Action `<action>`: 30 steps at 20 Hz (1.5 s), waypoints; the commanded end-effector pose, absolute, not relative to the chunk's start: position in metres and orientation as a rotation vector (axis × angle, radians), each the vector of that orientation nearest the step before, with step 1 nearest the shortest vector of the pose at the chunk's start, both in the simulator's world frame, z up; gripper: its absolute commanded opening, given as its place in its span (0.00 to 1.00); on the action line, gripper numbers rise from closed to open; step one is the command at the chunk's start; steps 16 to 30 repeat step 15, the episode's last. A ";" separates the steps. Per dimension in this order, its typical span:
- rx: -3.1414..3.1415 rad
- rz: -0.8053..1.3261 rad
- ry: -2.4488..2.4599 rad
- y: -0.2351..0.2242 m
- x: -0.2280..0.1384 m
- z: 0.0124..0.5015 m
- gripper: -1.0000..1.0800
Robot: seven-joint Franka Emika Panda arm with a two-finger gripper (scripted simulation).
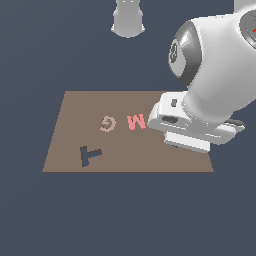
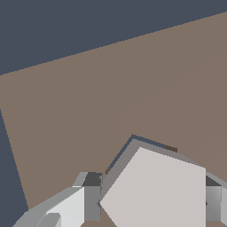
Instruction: Insert a designated object into the corresponding slot on a board.
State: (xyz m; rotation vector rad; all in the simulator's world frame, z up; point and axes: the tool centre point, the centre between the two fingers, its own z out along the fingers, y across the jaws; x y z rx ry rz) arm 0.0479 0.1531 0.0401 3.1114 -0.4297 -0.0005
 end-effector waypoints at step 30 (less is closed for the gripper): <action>3.112 -0.001 -0.431 0.152 0.048 0.031 0.96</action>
